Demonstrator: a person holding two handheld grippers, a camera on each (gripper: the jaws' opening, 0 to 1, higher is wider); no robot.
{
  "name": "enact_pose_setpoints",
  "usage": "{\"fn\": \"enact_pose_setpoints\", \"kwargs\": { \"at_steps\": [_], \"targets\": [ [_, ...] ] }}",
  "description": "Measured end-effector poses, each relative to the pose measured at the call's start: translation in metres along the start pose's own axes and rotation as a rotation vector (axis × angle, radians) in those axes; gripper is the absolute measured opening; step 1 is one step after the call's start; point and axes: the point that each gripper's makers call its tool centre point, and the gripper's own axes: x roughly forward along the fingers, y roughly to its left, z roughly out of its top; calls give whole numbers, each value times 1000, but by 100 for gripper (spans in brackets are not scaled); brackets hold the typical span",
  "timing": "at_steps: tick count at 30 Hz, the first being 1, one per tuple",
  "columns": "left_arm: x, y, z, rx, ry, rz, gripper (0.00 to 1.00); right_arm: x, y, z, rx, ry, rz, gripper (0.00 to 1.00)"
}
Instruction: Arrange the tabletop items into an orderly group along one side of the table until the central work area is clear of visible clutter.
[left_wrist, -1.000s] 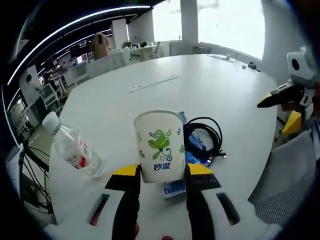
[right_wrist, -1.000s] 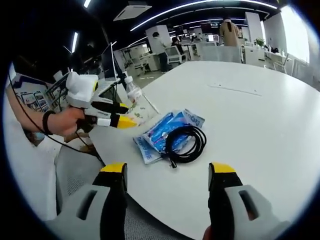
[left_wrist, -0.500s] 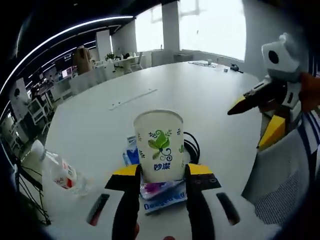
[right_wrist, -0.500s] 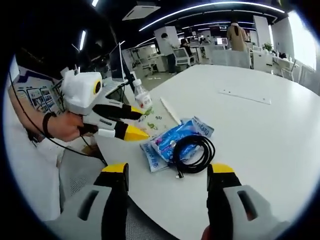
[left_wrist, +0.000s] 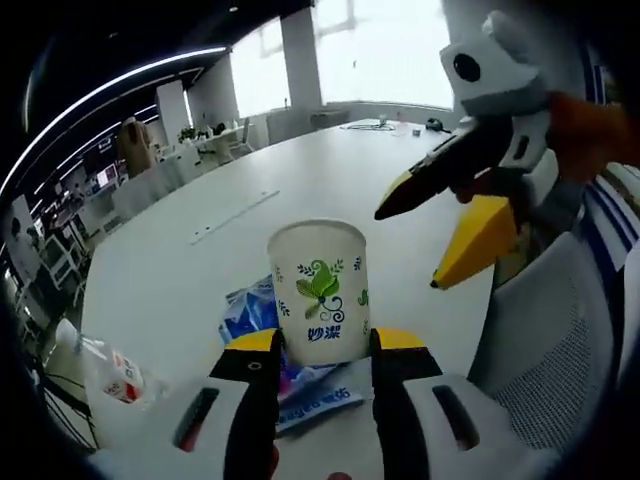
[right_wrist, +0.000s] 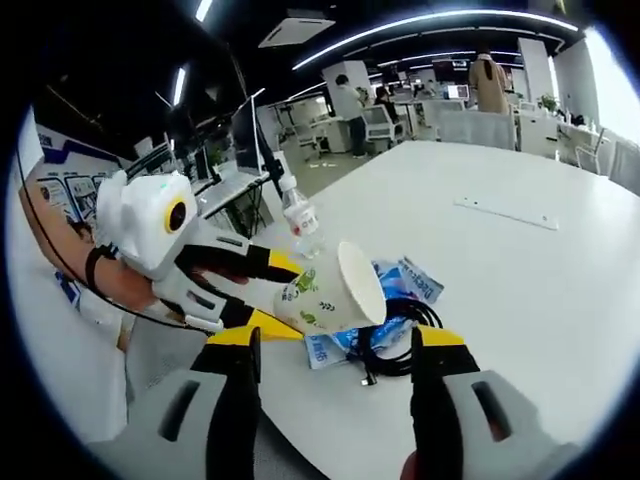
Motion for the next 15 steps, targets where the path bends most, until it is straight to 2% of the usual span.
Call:
{"fn": "enact_pose_setpoints", "kwargs": {
  "at_steps": [7,15],
  "targets": [
    [1,-20,1,69,0,-52,34,1,6,-1,8,0,34,54],
    [1,-39,9,172,-13,-104,34,0,12,-12,35,24,79,42]
  ]
}}
